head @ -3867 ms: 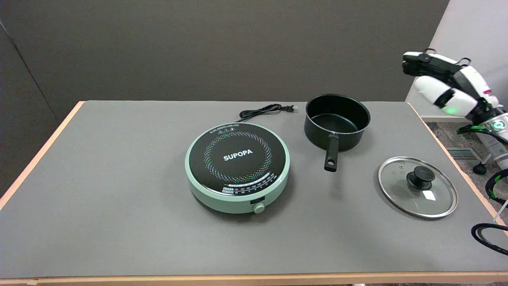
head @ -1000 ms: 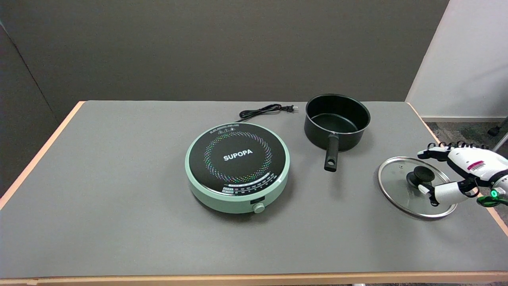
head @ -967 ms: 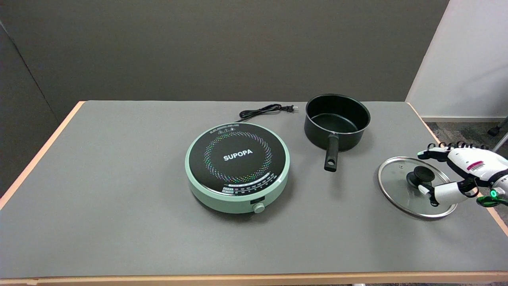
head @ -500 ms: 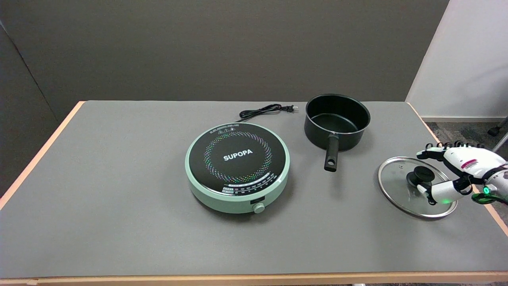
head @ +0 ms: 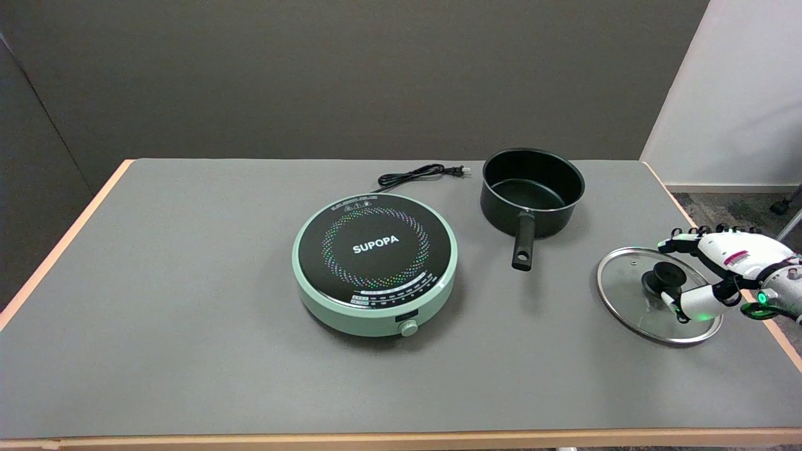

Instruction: Pick up the pot lid.

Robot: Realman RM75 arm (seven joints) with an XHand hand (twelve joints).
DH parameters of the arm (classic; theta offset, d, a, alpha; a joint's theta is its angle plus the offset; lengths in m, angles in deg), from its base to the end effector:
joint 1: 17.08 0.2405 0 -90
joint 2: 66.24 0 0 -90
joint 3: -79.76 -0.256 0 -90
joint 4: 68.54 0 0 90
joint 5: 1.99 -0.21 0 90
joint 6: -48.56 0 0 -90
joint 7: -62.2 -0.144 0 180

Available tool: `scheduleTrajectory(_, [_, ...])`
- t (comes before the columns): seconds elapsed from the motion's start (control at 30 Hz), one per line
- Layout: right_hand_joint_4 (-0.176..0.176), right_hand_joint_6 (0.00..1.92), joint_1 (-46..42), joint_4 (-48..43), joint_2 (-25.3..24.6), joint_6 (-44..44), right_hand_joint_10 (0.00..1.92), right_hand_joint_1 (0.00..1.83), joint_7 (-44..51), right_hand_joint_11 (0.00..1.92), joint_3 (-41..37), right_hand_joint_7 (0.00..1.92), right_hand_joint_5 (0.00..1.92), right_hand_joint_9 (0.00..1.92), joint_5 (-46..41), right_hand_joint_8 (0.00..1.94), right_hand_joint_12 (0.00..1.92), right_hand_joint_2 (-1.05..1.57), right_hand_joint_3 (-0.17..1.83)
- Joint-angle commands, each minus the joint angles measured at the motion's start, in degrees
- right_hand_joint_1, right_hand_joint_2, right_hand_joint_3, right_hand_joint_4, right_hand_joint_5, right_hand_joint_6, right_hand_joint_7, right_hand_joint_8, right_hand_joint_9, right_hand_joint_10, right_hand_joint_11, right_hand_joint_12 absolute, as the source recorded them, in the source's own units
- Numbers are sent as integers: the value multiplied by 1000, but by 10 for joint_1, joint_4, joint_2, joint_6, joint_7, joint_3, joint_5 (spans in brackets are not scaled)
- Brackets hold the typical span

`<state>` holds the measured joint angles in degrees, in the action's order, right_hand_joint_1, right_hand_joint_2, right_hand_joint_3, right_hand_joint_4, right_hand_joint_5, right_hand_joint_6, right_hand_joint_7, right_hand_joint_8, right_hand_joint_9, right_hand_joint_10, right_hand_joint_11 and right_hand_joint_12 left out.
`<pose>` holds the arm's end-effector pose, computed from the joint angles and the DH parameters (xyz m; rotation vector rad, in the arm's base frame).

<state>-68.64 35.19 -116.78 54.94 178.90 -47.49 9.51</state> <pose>-0.2207 -0.1628 0.5236 1.1471 -0.2255 -0.2468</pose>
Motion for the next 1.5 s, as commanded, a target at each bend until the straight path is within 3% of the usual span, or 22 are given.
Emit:
scheduleTrajectory(0.03, [68, 225, 9, -13, 10, 13, 371, 796, 0, 253, 14, 491, 436, 474, 4, 190, 577, 544, 1025])
scheduleTrajectory(0.57, [83, 291, 36, -35, 37, 21, 405, 793, 1, 278, 48, 544, 495, 529, 4, 200, 579, 582, 1005])
scheduleTrajectory(0.63, [85, 269, 38, -36, 39, 21, 367, 864, 1, 303, 48, 571, 530, 566, 4, 192, 541, 587, 946])
scheduleTrajectory(1.13, [113, 471, 39, -37, 40, 21, 470, 871, 1, 349, 52, 691, 611, 636, 18, 311, 533, 696, 839])
scheduleTrajectory(1.2, [115, 522, 40, -37, 40, 21, 515, 793, 1, 328, 52, 674, 593, 619, 18, 358, 567, 695, 916])
scheduleTrajectory(1.3, [123, 513, 42, -38, 43, 21, 491, 856, 1, 352, 53, 711, 620, 644, 18, 350, 534, 718, 822])
scheduleTrajectory(1.37, [122, 538, 45, -42, 46, 21, 518, 851, 1, 360, 55, 720, 629, 660, 19, 393, 527, 739, 800])
scheduleTrajectory(1.5, [127, 643, 51, -46, 51, 21, 776, 837, 0, 396, 63, 715, 639, 630, 37, 606, 529, 787, 748])
